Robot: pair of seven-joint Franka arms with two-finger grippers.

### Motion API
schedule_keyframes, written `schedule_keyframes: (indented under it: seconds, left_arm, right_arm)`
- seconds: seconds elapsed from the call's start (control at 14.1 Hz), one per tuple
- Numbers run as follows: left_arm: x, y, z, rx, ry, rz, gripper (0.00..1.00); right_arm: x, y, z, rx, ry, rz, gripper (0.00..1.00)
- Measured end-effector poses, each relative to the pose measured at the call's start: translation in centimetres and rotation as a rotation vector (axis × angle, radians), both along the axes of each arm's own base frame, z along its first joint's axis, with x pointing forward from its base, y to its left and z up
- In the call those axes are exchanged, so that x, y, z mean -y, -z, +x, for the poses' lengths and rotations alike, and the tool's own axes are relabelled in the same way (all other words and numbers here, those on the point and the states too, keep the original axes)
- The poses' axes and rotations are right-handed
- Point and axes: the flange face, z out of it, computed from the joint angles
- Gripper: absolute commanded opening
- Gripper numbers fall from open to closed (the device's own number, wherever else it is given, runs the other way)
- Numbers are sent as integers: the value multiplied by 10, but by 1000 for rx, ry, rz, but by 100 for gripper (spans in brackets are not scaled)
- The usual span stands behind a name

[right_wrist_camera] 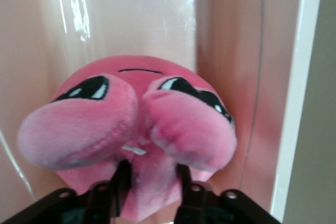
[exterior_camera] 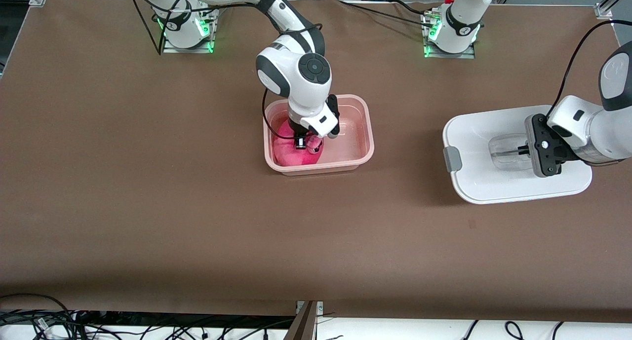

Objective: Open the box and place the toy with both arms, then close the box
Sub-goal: 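Open the right gripper to release the plush inside the tub, then lower the lid onto the tub with the left gripper while the right gripper withdraws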

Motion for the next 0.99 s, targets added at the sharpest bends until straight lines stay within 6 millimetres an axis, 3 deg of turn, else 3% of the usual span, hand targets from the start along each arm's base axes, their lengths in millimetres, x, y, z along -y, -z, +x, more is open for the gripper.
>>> schedule_keyframes:
  seconds: [0.57,0.99]
  left_arm:
    - [13,-3,-1,2,22,-5,0]
    - [53,-14,-3,10,82,-7,0]
  right_arm:
    - [-28,9,-4,93,170,131,100]
    - [-45,22,-5,115,231,249,100]
